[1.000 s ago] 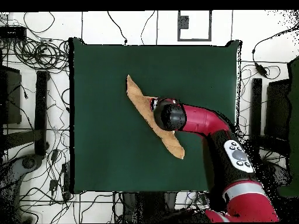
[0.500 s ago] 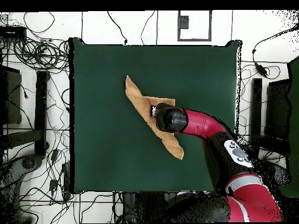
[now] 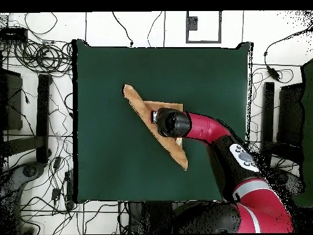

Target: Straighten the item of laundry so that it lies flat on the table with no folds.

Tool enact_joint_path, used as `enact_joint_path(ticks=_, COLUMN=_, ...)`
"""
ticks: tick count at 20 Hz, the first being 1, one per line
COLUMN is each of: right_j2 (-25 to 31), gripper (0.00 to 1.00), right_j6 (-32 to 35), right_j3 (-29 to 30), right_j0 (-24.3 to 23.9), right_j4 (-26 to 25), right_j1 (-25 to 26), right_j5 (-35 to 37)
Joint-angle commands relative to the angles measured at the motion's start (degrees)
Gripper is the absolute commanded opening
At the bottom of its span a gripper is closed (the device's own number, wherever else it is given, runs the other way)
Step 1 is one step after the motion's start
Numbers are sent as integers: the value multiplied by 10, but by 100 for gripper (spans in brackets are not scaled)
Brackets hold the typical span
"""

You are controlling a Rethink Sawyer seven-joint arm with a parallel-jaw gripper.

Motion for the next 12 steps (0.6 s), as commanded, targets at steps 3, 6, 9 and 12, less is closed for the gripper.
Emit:
enact_joint_path(ticks=3, right_j2=79, gripper=100, right_j6=25, right_j3=43, right_j0=27, right_j4=18, right_j1=-4, right_j5=63)
enact_joint_path(ticks=6, right_j2=83, gripper=100, right_j6=28, right_j3=43, right_j0=28, right_j4=20, right_j1=0, right_j5=64)
enact_joint_path(ticks=9, right_j2=88, gripper=100, right_j6=26, right_j3=41, right_j0=28, right_j4=20, right_j1=8, right_j5=63)
enact_joint_path(ticks=12, right_j2=91, gripper=100, right_j6=23, right_j3=35, right_j0=28, right_j4=18, right_j1=16, right_j5=62)
